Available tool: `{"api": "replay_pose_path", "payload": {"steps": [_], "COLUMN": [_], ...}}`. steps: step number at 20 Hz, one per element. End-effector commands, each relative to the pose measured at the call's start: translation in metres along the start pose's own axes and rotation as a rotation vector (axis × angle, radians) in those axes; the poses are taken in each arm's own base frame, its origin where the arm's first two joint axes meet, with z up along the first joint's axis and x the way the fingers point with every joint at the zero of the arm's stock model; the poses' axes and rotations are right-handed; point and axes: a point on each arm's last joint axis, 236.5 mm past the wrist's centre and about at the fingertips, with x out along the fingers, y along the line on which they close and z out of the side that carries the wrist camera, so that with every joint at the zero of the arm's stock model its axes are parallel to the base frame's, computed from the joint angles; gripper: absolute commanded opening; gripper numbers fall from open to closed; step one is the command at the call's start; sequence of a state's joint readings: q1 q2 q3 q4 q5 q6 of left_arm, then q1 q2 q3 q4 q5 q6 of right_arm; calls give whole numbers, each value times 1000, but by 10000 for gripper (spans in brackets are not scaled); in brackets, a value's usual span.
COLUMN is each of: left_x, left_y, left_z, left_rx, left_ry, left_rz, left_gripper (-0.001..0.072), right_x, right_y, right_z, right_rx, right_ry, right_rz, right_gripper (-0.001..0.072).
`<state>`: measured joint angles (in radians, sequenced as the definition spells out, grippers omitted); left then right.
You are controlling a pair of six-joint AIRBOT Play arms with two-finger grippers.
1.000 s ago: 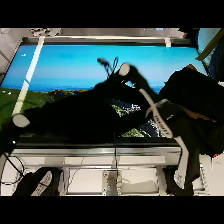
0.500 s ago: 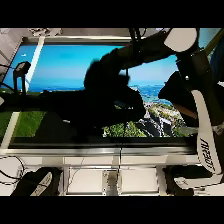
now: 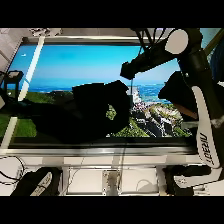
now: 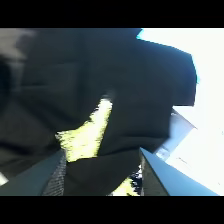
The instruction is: Fold the clothes and pants, and hang the long-sleeved shirts on hangers.
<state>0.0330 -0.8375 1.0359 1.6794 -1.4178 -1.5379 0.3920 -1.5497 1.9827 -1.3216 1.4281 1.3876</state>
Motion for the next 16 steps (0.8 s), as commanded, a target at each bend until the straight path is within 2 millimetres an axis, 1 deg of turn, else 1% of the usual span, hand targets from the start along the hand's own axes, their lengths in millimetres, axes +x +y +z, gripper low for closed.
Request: {"api": "replay_pose_path", "payload": {"steps": [1, 3, 5, 6, 8, 9, 10, 12, 14, 16], "left_x": [20, 36, 48, 53, 58, 60, 61, 63, 64, 65], "left_y": [6, 4, 3, 2, 2, 1, 1, 1, 1, 1], "left_z": [-20, -35, -45, -46, -43, -41, -39, -39, -40, -40], "left_rx": [5, 12, 19, 17, 1, -2, -1, 0, 0, -17], "left_ry": [88, 148, 190, 191, 178, 173, 167, 168, 173, 176], "left_rz": [34, 32, 32, 32, 32, 33, 32, 32, 32, 33], "left_gripper": [15, 15, 15, 15, 15, 15, 15, 15, 15, 15], "right_x": [53, 107, 158, 178, 207, 217, 230, 256, 276, 288], "right_y": [-53, -60, -53, -46, -25, -15, -7, 3, 14, 28], "right_z": [-24, -43, -55, -56, -48, -49, -55, -72, -80, -85], "right_rx": [142, 203, 304, 361, 514, 559, 576, 575, 578, 563], "right_ry": [109, 190, 230, 226, 199, 204, 221, 268, 284, 301], "right_rz": [-49, 8, 108, 179, 379, 453, 497, 497, 497, 504], "right_gripper": [491, 490, 467, 458, 457, 454, 452, 451, 451, 451]}}
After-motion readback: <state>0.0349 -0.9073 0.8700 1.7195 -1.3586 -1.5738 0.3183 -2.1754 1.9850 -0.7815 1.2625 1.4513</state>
